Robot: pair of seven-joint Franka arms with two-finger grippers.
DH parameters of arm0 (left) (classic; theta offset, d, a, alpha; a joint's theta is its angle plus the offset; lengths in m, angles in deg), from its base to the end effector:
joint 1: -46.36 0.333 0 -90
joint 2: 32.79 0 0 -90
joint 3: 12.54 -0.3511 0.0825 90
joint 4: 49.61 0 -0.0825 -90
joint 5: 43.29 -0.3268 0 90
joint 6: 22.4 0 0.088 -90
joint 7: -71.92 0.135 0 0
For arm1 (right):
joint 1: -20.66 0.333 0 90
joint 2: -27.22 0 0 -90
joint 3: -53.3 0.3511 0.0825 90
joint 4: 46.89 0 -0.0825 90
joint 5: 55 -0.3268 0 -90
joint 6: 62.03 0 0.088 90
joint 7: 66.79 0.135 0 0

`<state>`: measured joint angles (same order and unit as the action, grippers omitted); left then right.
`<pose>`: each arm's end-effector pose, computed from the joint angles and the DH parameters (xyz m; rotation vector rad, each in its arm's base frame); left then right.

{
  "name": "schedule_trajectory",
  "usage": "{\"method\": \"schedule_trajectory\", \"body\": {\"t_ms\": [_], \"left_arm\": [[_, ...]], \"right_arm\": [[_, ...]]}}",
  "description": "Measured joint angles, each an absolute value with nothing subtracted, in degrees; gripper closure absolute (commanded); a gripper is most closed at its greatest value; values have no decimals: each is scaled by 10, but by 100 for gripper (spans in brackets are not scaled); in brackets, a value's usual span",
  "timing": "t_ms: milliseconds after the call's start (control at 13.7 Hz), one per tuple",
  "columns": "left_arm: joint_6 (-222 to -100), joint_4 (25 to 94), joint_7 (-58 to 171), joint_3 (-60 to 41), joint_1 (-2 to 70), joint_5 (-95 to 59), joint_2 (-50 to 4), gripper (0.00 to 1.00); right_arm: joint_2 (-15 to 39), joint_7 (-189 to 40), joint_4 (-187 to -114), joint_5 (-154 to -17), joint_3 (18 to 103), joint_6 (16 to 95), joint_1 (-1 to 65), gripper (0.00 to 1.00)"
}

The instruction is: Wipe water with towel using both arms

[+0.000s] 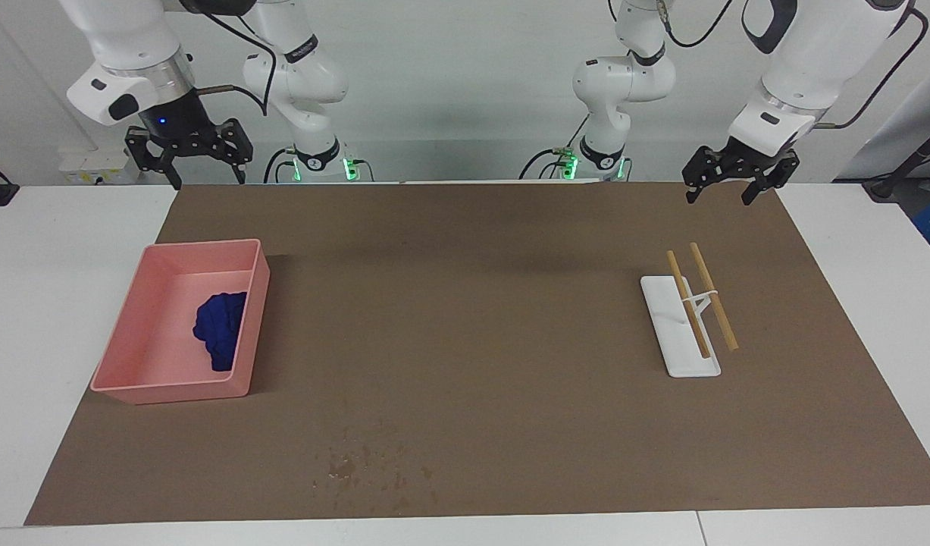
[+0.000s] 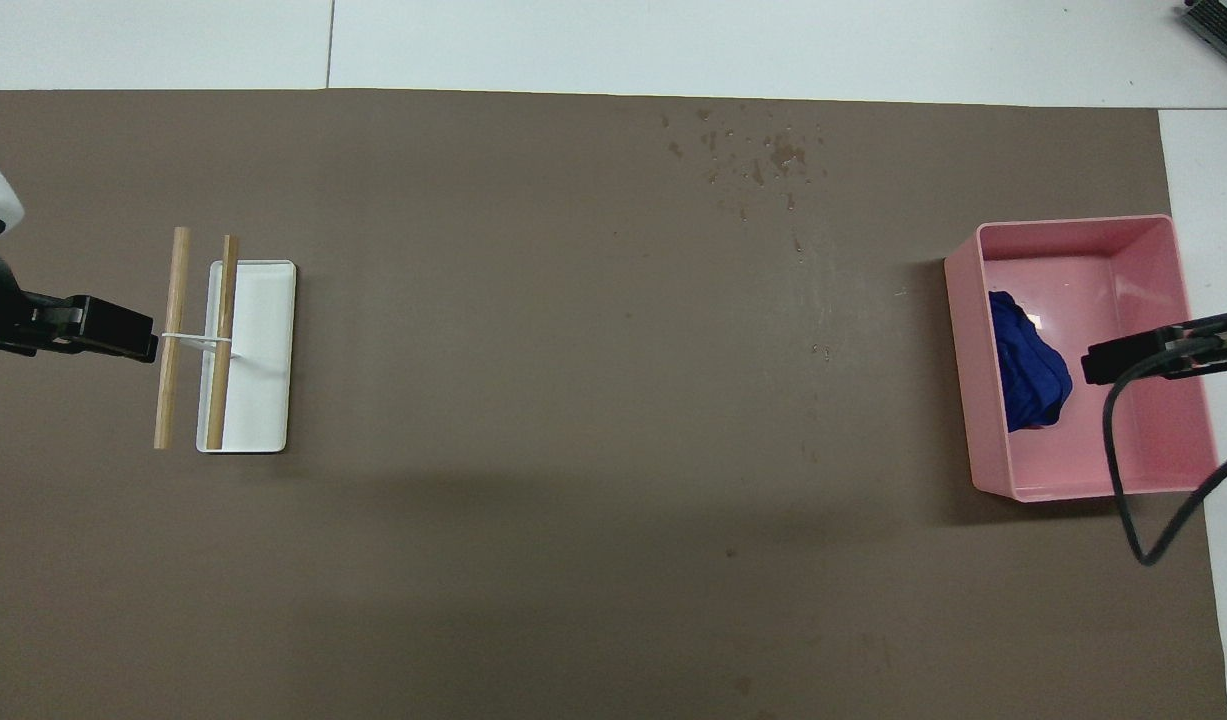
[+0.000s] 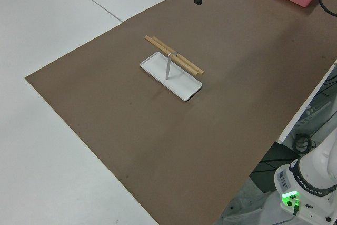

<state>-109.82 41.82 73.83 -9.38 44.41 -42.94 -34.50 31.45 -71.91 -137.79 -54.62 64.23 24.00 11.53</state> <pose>0.4789 -0.0442 0.6321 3.1317 -0.1922 -0.0632 0.4644 0.0179 0.6540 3.1157 0.1868 -0.0204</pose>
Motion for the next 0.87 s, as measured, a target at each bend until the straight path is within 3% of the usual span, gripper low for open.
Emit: {"method": "schedule_trajectory", "body": {"t_ms": [291, 874], "left_arm": [[-1098, 418, 738, -94, 444, -429, -345, 0], [-1098, 418, 738, -94, 444, -429, -345, 0]], "right_arm": [[291, -707, -1383, -574, 651, 285, 143, 0], [311, -701, -1433, -551, 643, 322, 207, 0]]}}
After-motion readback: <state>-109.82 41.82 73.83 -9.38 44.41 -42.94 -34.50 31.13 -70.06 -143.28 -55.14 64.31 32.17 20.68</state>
